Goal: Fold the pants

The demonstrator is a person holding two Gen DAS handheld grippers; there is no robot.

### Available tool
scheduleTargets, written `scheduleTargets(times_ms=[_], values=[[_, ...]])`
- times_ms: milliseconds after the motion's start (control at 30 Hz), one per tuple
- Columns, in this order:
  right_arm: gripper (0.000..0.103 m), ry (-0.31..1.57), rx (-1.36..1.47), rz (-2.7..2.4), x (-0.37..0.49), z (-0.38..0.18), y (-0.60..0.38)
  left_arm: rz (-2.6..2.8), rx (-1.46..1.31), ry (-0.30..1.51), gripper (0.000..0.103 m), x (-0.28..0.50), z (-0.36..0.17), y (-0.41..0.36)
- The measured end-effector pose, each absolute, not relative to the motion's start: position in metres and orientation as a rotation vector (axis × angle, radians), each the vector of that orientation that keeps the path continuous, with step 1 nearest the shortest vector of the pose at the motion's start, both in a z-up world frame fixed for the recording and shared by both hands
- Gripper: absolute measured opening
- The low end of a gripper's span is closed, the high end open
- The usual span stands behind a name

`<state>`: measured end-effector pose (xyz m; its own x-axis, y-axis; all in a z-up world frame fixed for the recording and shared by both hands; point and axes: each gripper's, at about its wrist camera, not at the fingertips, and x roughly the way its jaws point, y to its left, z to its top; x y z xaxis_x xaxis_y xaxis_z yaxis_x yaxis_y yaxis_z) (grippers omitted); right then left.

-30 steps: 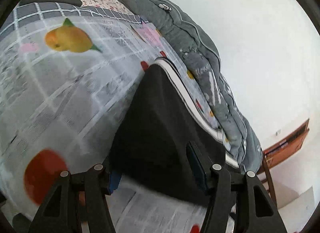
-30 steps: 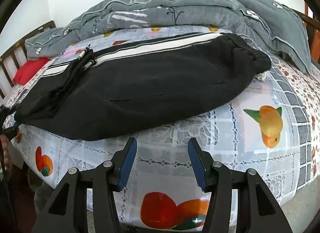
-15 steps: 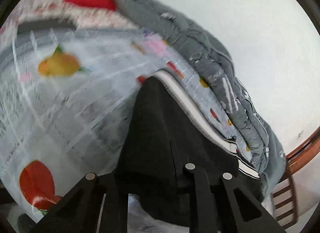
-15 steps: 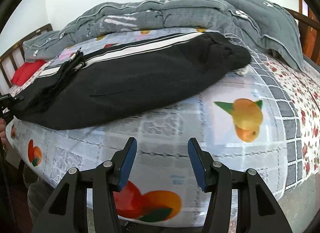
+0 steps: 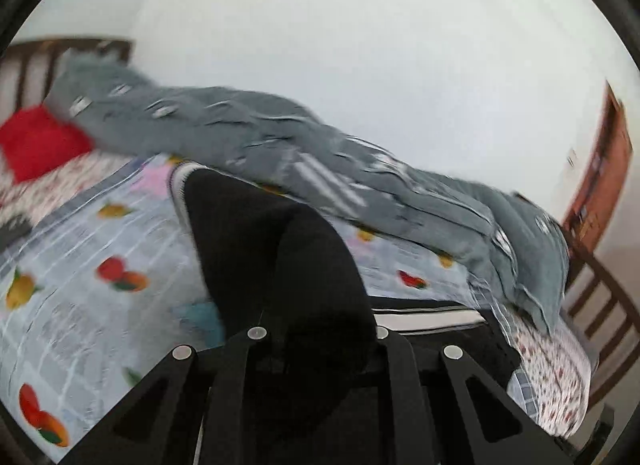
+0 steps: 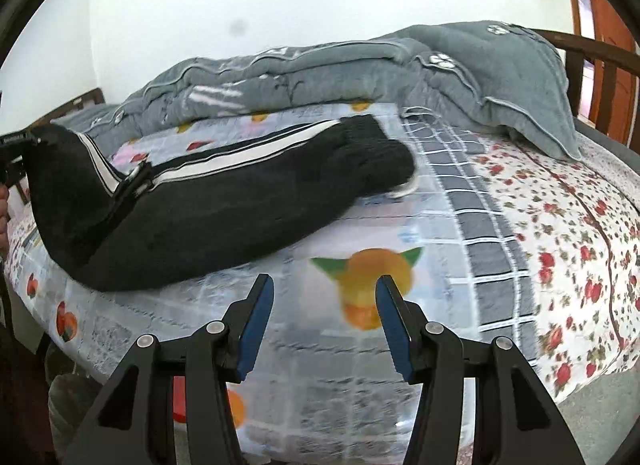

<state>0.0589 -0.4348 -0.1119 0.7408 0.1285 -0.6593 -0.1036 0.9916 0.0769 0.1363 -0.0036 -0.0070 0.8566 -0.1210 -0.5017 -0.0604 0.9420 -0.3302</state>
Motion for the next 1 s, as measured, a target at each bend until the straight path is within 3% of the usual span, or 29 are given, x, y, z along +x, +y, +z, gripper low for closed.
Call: scheduleTargets(times_ms=[233,600,633,767,867,1000], values=[[0.052,0.724,0.08,0.122,0.053,-0.119,-0.474,-0.157,-0.249,0.579,0.016,0.156,-0.013,-0.11],[0.052,0.773,0.129,0.082,0.035,-0.134,-0.517,-0.356,-0.12,0.835,0.017,0.166,-0.111,-0.261],[0.052,0.77,0.127,0.083,0.032,-0.132,-0.518,-0.356,-0.091,0.829,0.021,0.163,-0.112,-0.265],[0.052,0.755,0.131,0.104,0.032,-0.124,-0.516,-0.464,-0.107,0.831,0.056,0.157,-0.1,-0.263],[0.052,0.734,0.148,0.147,0.04,-0.115,-0.507,-0.473,-0.133,0.753,0.066,0.143,-0.079,-0.24],[0.055,0.709,0.202,0.227,0.059,-0.102,-0.49,-0.395,-0.104,0.678,0.07,0.131,-0.058,-0.196]])
